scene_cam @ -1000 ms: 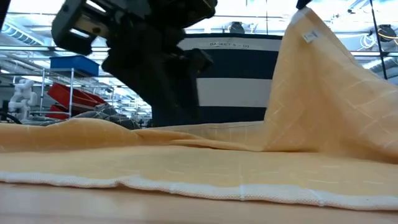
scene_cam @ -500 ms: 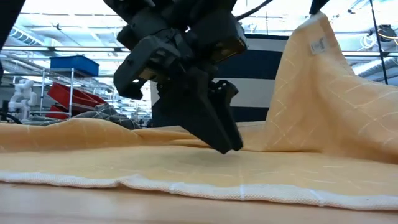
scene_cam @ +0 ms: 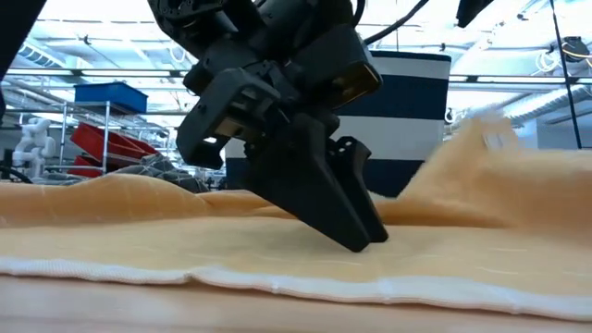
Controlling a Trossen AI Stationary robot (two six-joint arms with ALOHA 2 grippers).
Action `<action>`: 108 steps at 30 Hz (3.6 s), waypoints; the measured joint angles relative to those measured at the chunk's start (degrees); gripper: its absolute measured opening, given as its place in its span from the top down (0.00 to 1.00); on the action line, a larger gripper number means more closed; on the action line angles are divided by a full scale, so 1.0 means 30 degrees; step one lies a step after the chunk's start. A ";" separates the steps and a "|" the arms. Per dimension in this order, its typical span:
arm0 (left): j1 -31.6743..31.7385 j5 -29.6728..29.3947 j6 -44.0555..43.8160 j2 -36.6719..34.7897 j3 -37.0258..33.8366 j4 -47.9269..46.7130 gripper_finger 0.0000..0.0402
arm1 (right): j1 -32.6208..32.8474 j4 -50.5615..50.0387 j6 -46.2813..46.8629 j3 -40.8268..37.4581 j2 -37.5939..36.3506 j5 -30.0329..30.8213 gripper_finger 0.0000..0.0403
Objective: Fold towel
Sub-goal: Fold the yellow towel
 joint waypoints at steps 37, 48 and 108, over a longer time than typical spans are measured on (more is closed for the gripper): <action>-0.0117 -0.1588 -0.0427 -0.0686 -0.0065 0.0499 0.51 | 0.4922 1.0136 0.0070 0.0000 0.9836 -0.2937 0.40; -0.0168 -0.5012 0.0513 -0.4971 -0.0022 -0.8399 0.51 | 0.4460 1.5013 -0.2738 0.0000 1.3212 -0.1833 0.42; -0.2208 -0.5413 -0.3600 -0.6448 -0.2834 -1.0697 0.51 | 0.2493 1.7347 -0.5728 -0.0007 1.2852 -0.6708 0.42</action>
